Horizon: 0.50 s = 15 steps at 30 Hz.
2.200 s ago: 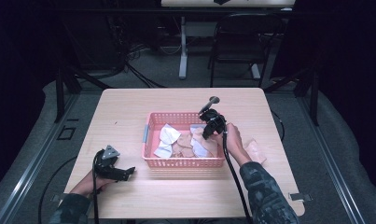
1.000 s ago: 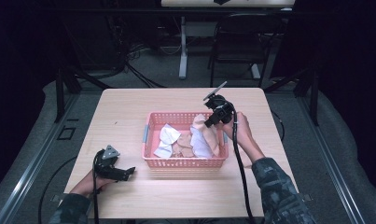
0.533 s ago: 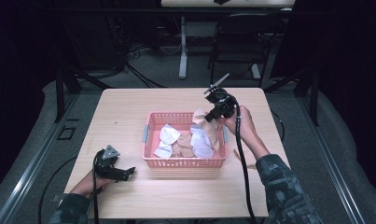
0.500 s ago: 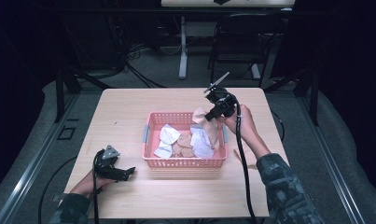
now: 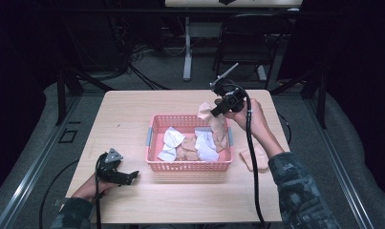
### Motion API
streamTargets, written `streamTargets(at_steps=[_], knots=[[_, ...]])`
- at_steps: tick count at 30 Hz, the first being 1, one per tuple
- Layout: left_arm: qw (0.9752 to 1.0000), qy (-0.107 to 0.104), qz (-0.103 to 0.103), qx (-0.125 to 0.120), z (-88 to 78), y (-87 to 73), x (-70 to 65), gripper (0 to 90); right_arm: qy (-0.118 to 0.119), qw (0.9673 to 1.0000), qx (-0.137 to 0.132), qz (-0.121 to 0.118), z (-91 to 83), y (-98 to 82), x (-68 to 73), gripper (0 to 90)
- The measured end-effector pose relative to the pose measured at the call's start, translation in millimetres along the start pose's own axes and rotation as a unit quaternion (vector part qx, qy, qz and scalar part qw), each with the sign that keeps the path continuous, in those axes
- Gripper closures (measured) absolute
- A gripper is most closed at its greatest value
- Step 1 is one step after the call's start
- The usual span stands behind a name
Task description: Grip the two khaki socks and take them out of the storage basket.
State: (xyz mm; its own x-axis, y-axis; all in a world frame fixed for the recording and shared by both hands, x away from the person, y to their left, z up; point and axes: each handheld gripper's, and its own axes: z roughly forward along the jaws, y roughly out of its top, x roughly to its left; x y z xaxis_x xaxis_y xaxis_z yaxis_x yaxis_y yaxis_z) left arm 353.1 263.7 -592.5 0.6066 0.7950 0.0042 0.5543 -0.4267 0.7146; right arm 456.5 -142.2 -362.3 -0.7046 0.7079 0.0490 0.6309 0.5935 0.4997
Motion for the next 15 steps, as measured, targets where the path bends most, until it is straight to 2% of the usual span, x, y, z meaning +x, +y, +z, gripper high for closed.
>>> streamTargets(at_steps=[7,10,11,15], knots=[[1.0000,0.000,0.000,0.000,-0.1,-0.1,-0.1,0.4,-0.010,0.9999,-0.011,-0.001,-17.0,3.0,2.4,87.2],[1.0000,0.000,0.001,0.001,-0.2,0.0,0.0,0.4,-0.016,0.9997,-0.021,0.001,-28.0,0.2,2.6,87.1],[1.0000,0.001,0.001,0.001,-0.3,0.0,0.1,0.4,-0.021,0.9997,-0.013,-0.006,-31.6,-1.0,2.0,87.1],[1.0000,0.001,0.001,0.001,-0.3,-0.1,0.0,0.4,-0.032,0.9993,-0.019,0.001,-41.6,-9.2,0.8,87.1]])
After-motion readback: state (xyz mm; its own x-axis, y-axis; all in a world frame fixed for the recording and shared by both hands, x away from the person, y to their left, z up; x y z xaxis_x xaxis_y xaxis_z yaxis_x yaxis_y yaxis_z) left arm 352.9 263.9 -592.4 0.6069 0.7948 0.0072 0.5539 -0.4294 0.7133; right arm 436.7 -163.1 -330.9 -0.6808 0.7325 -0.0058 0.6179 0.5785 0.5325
